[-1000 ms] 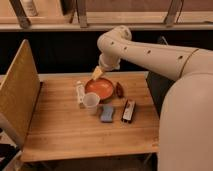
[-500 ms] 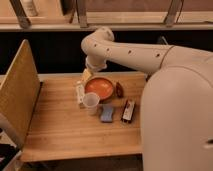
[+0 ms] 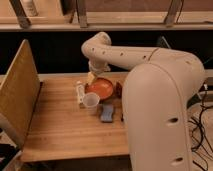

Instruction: Place the ceramic cup in the ceramic bowl

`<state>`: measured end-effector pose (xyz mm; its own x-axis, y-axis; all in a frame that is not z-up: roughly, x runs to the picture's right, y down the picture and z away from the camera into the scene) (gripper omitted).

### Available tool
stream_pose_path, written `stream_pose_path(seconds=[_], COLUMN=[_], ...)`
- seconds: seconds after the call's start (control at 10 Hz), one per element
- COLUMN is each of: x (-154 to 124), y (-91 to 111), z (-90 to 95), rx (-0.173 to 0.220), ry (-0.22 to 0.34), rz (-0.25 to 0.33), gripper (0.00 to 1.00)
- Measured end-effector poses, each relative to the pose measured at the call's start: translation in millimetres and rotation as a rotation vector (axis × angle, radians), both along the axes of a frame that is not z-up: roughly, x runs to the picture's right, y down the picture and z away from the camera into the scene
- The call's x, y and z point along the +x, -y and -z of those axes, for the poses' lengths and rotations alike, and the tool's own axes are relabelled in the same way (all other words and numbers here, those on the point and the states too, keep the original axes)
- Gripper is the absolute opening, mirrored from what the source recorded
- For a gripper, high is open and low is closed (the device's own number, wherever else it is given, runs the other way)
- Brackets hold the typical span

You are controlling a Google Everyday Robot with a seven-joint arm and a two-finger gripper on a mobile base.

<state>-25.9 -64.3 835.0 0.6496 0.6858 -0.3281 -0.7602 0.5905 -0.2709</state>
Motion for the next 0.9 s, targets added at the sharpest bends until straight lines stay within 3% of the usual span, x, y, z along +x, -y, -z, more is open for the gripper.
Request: stream_pose_path(seconds=[0.4,0.9], x=[26,47], y=[-22,-39], z=[-14.4,19.8], rx=[-0.076,-0.155], ry=[-0.103,-0.197], rz=[-0.021,0.031], gripper=[0.8,0.8])
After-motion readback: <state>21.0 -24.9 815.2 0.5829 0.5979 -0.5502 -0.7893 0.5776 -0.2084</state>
